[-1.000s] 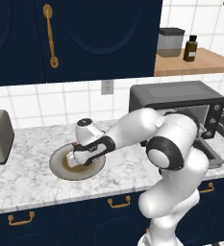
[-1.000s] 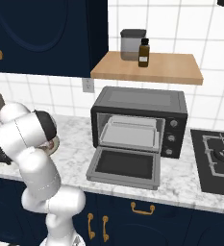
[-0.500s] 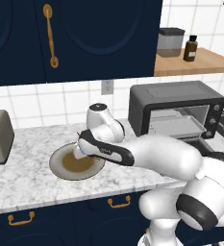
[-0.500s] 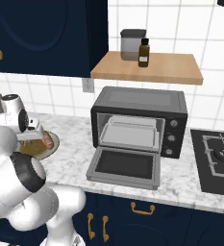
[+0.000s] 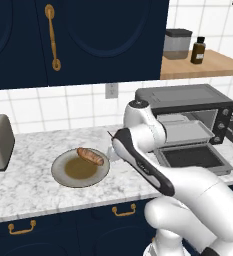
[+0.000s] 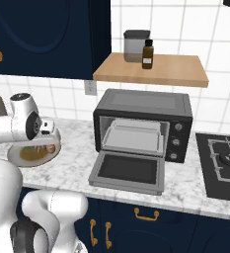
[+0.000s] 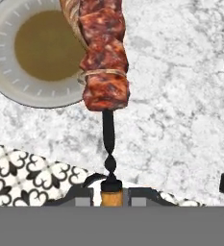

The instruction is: Pick up the kebab skewer and baguette bread, and place them inside the toaster oven. Close the toaster oven door and start by setting the timer.

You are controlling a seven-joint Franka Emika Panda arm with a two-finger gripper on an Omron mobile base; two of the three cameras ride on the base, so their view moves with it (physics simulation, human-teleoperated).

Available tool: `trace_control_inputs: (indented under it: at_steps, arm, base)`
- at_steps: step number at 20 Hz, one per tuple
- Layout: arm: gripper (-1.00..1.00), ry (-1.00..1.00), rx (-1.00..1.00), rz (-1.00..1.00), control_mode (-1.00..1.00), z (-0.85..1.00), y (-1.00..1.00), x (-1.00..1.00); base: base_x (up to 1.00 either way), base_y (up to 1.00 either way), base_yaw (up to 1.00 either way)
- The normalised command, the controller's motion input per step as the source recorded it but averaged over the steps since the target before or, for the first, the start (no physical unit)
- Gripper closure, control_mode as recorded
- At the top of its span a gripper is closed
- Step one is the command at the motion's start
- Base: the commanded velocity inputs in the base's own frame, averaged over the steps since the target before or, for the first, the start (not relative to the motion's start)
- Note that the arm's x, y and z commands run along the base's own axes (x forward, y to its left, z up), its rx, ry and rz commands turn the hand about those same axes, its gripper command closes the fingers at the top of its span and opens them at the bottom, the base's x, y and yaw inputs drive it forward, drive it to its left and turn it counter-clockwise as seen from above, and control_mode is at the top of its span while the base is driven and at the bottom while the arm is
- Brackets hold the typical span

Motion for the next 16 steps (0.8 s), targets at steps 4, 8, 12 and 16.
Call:
trace_control_inputs:
  at_steps: [4, 8, 12, 16]
  arm:
    - [1.00, 0.01, -0.08, -0.04, -1.00, 0.36, -1.00, -0.30]
    - [1.00, 0.05, -0.08, -0.07, -1.00, 0.17, -1.00, -0.19]
    - [1.00, 0.09, -0.07, -0.17, -1.00, 0.00, -1.00, -0.04]
    - [1.00, 0.21, -0.15, -0.18, -1.00, 0.09, -0.87, 0.00]
  base:
    - [0.00, 0.00, 0.00]
    - [0.00, 0.00, 0.00]
    - [0.00, 0.00, 0.00]
    - [0.00, 0.00, 0.00]
